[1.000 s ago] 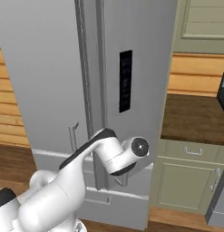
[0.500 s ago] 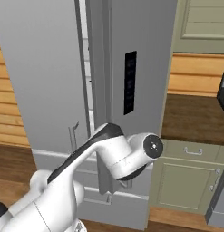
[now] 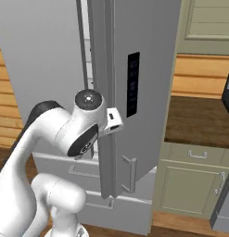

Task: Take the strawberry from the fridge and place it on top of the pancake, located on the dining counter.

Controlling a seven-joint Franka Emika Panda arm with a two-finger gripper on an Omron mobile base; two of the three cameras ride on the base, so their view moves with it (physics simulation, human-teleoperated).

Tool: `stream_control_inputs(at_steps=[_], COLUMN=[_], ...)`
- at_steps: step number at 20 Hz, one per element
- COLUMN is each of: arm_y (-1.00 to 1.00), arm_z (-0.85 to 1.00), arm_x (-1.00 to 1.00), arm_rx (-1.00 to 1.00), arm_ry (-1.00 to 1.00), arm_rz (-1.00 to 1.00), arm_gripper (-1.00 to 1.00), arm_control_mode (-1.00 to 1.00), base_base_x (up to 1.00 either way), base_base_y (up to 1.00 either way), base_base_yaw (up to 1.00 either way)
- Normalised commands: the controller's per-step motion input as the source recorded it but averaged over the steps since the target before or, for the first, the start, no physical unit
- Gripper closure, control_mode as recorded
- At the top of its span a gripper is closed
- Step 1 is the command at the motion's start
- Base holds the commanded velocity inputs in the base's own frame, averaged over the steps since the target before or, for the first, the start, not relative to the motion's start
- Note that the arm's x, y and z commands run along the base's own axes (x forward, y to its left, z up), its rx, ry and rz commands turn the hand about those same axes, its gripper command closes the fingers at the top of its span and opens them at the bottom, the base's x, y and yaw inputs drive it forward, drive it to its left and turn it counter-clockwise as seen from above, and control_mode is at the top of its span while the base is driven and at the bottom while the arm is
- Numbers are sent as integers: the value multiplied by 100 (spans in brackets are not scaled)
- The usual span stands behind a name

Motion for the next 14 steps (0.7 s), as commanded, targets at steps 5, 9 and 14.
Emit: stream_control_inputs(at_steps=[5,9,14], arm_y=[100,91,6], arm_z=[67,24,-5], arm_x=[1,36,72], arm_rx=[-58,-58,-39], arm_ry=[30,38,39], arm_rz=[-10,-11,-7], arm_gripper=[-100,-100,-100], arm_control_mode=[-100,-100,-100], base_base_x=[0,0,0], base_base_y=[0,0,0], base_base_yaw=[0,0,0])
